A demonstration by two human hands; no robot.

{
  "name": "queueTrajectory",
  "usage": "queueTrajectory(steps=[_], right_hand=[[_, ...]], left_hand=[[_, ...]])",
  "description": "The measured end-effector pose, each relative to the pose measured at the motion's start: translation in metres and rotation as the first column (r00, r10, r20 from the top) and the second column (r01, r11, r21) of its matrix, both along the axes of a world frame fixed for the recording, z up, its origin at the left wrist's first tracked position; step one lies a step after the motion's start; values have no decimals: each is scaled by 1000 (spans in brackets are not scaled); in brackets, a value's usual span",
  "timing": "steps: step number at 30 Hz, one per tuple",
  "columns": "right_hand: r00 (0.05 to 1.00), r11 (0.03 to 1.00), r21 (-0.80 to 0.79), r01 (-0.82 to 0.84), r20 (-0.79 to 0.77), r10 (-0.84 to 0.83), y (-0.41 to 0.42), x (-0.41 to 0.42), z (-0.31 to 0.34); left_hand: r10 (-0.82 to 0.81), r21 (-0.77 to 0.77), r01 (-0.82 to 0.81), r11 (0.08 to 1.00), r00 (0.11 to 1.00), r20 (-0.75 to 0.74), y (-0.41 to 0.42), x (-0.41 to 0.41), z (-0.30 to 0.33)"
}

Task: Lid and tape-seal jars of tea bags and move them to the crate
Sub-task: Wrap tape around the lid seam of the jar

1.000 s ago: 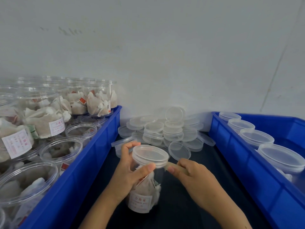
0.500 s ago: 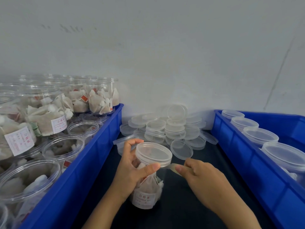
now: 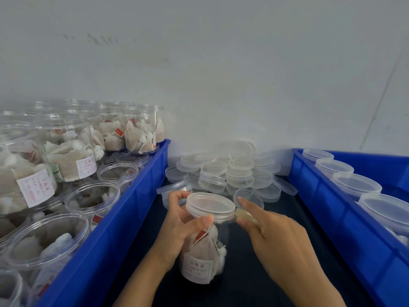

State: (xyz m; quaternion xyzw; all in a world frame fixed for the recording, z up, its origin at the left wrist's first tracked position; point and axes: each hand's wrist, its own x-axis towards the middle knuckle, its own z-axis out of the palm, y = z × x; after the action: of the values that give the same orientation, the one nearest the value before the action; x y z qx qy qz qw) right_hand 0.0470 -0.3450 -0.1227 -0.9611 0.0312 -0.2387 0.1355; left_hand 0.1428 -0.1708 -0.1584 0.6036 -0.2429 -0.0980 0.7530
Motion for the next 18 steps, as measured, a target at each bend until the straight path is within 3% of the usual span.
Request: queueTrajectory(steps=[6,12,18], right_hand=[[999,999,28,32,-15,-32,2,1,-2],[999,996,68,-49,11,48,1,3,-3],[998,997,67,-40,50,37,7,3,-6]], left_hand=[[-4,10,4,1000,1000,15,-2,-1,-2],[-47,-2,47,999,999,-10,0,-3,2],[149,192,-194,962,963,225,-3,-17,10]])
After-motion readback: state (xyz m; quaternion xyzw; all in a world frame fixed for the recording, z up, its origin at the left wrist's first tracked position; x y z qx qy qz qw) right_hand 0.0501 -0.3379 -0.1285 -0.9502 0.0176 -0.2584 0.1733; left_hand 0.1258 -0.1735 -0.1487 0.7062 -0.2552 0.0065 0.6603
